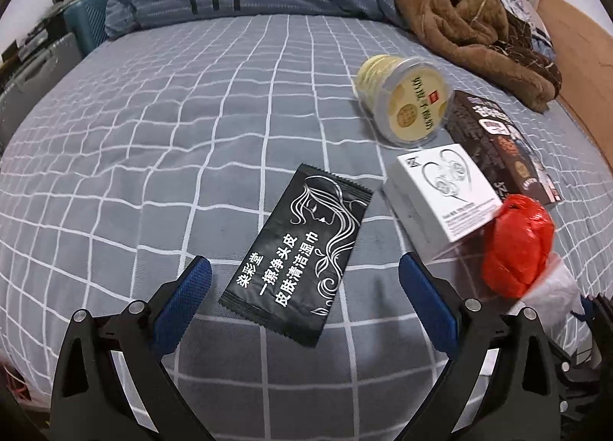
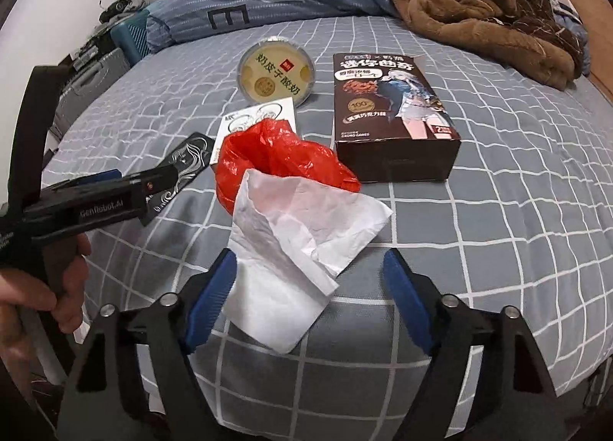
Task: Collect trash
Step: 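Grasp the white tissue with the right tool while the left tool grasps the black wet-wipe packet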
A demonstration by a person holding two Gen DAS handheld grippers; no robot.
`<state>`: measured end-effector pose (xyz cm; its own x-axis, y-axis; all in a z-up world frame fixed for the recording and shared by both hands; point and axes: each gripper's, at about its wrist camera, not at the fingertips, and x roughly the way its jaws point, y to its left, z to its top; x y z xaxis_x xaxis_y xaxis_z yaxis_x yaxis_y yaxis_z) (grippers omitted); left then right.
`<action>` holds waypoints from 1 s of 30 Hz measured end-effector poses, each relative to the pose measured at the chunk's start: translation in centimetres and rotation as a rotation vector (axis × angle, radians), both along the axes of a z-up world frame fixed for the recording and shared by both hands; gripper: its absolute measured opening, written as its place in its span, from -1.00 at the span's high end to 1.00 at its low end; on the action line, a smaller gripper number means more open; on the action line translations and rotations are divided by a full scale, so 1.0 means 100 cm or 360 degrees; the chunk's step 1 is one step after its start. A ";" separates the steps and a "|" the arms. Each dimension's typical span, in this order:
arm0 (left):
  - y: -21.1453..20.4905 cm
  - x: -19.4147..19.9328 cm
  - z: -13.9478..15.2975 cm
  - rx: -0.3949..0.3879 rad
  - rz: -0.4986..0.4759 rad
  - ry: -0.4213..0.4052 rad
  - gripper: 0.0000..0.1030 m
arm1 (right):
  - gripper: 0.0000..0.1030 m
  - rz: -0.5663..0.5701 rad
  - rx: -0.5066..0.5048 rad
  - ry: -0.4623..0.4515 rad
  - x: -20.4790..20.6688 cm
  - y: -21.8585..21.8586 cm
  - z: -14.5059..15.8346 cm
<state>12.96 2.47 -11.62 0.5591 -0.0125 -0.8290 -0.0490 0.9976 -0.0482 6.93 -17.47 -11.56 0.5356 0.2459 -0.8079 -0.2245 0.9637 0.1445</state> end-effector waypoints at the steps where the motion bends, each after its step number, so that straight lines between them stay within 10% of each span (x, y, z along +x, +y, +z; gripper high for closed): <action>1: 0.000 0.002 -0.003 -0.0004 0.0004 0.0011 -0.81 | -0.32 0.0013 0.0015 0.0019 0.002 0.002 -0.003; 19: -0.003 0.004 -0.018 -0.0004 0.0041 0.0095 0.89 | 0.84 0.0013 0.0047 0.0040 0.002 0.000 0.001; 25: -0.002 0.002 -0.012 0.0018 0.0085 0.0053 0.68 | 0.88 0.0029 0.0029 0.0024 0.000 0.001 0.003; 27: -0.003 0.003 -0.010 0.0024 0.0100 0.0035 -0.10 | 0.90 0.0034 0.0027 0.0021 -0.001 0.002 0.004; 30: -0.008 0.003 -0.005 0.0032 0.0100 -0.0013 -0.29 | 0.92 0.0039 0.0026 0.0020 -0.002 0.002 0.003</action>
<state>13.29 1.71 -12.13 0.5651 0.0393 -0.8241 -0.1114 0.9934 -0.0290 6.77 -17.31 -11.21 0.5189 0.2723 -0.8103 -0.2462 0.9554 0.1633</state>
